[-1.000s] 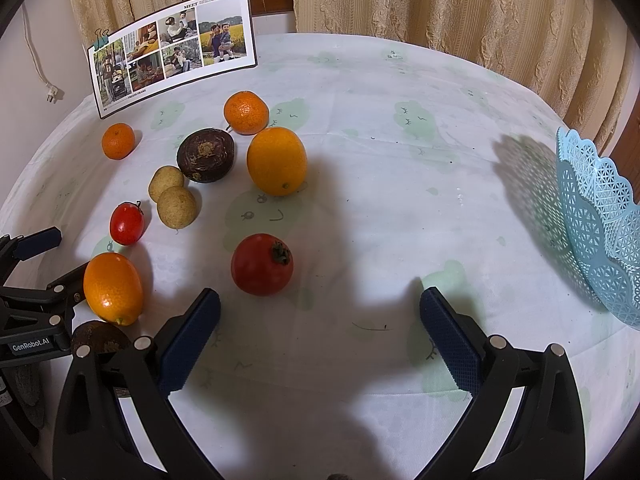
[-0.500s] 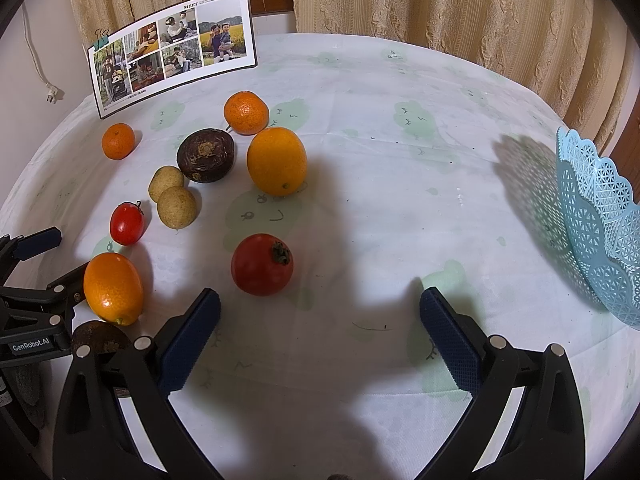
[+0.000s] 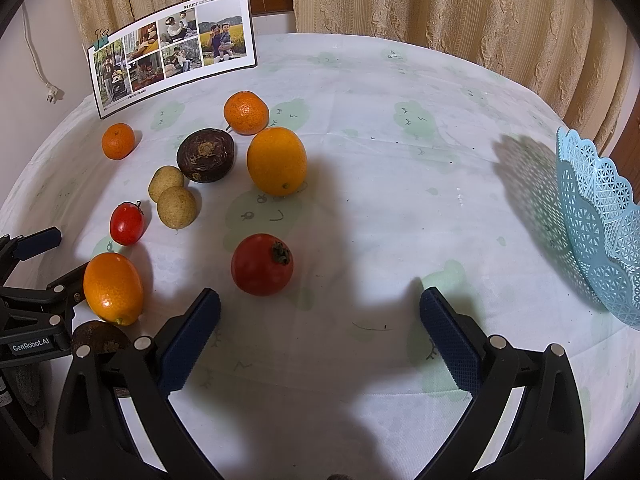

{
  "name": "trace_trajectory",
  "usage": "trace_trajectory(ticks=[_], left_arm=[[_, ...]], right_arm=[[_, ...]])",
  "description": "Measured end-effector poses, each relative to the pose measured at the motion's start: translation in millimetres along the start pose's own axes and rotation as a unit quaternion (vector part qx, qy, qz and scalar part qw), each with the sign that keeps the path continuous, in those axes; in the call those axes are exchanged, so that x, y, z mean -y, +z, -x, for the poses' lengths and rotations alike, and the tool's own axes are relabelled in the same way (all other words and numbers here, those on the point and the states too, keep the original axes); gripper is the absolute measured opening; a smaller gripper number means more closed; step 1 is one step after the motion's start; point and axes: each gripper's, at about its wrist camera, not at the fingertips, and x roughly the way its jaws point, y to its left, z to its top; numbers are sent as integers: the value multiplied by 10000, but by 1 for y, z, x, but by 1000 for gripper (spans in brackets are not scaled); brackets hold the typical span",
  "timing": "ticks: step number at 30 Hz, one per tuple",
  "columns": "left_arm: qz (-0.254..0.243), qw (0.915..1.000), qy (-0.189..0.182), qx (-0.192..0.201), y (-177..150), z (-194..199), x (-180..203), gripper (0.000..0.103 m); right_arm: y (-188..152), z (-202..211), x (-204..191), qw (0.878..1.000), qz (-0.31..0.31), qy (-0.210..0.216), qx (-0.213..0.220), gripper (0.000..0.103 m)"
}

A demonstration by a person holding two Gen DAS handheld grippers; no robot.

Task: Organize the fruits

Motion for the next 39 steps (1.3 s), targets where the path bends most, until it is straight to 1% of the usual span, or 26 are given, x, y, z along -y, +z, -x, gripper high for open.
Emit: trace_trajectory(ticks=[11, 23, 27, 30, 33, 36, 39], left_arm=[[0, 10000, 1, 1, 0, 0, 0, 98], [-3, 10000, 0, 4, 0, 0, 0, 98], [-14, 10000, -37, 11, 0, 1, -1, 98], [-61, 9998, -173, 25, 1, 3, -4, 98], [-3, 9995, -237, 214, 2, 9, -10, 98], [108, 9985, -168, 503, 5, 18, -20, 98], [244, 9977, -102, 619, 9, 23, -30, 98]], right_arm=[[3, -1, -1, 9999, 96, 52, -101, 101], [3, -1, -1, 9999, 97, 52, -99, 101], [3, -1, -1, 9999, 96, 55, -97, 101], [2, 0, 0, 10000, 48, 6, -66, 101], [-3, 12, 2, 9999, -89, 37, 121, 101], [-12, 25, 2, 9987, -248, 298, 321, 101], [-19, 37, -8, 9971, -232, 543, 480, 101]])
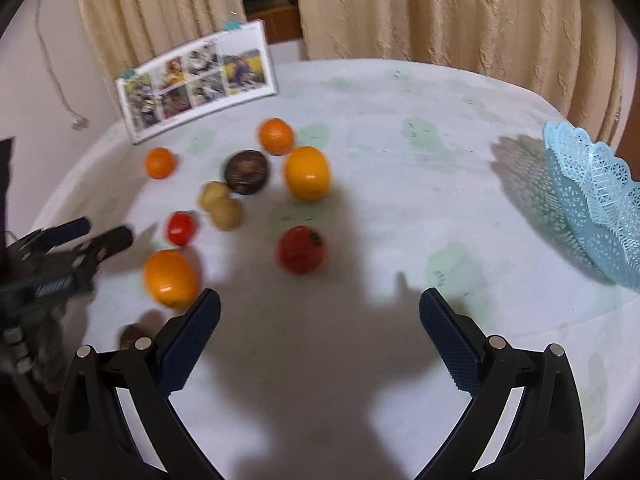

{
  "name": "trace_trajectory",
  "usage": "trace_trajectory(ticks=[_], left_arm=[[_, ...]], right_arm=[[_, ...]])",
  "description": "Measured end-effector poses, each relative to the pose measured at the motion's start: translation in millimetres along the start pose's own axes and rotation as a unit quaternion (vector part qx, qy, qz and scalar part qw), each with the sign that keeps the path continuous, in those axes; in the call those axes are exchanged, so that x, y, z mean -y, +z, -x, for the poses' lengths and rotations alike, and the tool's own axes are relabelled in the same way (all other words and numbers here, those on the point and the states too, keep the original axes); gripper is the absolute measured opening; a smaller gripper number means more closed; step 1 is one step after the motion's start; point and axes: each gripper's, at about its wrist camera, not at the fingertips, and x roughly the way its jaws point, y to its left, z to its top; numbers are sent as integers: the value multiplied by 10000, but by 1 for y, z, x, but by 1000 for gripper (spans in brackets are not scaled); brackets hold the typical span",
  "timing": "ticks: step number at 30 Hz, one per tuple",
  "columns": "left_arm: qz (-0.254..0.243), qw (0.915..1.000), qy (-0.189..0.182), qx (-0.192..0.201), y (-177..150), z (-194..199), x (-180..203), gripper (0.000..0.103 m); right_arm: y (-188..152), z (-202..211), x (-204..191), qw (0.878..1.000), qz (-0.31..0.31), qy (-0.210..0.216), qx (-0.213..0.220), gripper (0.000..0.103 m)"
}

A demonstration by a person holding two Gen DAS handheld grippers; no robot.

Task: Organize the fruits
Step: 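Grasp a large orange with the left tool while the right tool grasps another orange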

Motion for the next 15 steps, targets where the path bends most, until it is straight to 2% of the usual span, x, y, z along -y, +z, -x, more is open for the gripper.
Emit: trace_trajectory(ticks=[7, 10, 15], left_arm=[[204, 9993, 304, 67, 28, -4, -29, 98], [164, 9988, 438, -111, 42, -23, -34, 98], [26, 9985, 477, -268, 60, -50, -34, 88]], right_arm=[[-7, 17, -28, 9987, 146, 422, 227, 101], [-5, 20, -30, 9981, 44, 552, 272, 101], [-6, 22, -28, 9978, -27, 597, 288, 101]])
